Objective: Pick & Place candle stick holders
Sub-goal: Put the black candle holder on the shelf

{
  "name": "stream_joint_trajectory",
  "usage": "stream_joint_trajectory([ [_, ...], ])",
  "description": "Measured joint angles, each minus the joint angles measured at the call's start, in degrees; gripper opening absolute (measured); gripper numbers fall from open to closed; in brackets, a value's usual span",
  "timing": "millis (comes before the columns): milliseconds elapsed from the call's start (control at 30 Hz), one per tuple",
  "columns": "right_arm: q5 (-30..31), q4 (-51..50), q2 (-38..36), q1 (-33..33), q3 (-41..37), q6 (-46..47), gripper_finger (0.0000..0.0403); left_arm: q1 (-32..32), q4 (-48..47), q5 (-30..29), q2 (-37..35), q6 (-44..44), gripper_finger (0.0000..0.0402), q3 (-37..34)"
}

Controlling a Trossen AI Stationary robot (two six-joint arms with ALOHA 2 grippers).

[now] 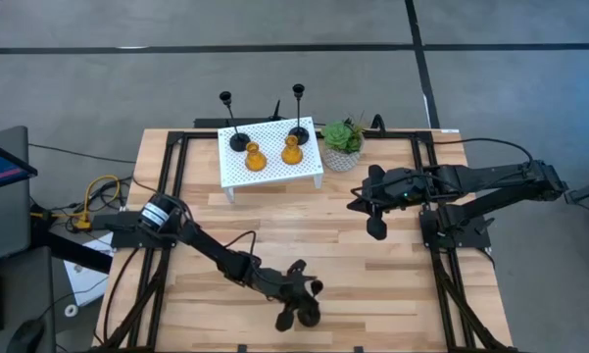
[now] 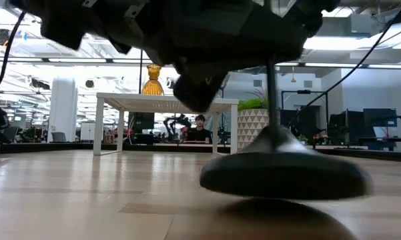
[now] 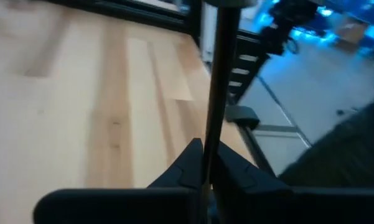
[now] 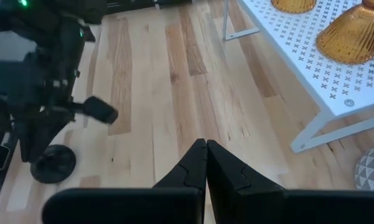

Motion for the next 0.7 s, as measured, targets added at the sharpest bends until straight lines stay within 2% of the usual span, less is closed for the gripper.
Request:
stream_joint_trajectory([
  [100,-0.02,0.0,0.0,0.0,0.0,-1.44,0.0,-0.01,-3.79,-4.08,-3.02,-0.16,0.0012,-0.04],
  [200,-0.02,0.0,0.0,0.0,0.0,-2.03,0.0,0.01,-11.64,-9.03,-8.83,-0.34,0.0012,-0.02],
  [367,-1.17,-0.52,0.0,0.0,0.0,-2.05,0.0,0.01,-25.29,-17.67,-18.65,-6.02,0.0012,-0.04],
  [567,-1.44,-2.72,0.0,0.0,0.0,-2.05,0.0,0.36,-27.78,-29.31,-27.58,-8.52,0.0012,-0.04],
  [700,-1.44,-3.03,-0.01,0.0,0.0,-2.05,0.0,2.54,-27.54,-35.36,-31.34,-6.38,0.0012,-0.04],
])
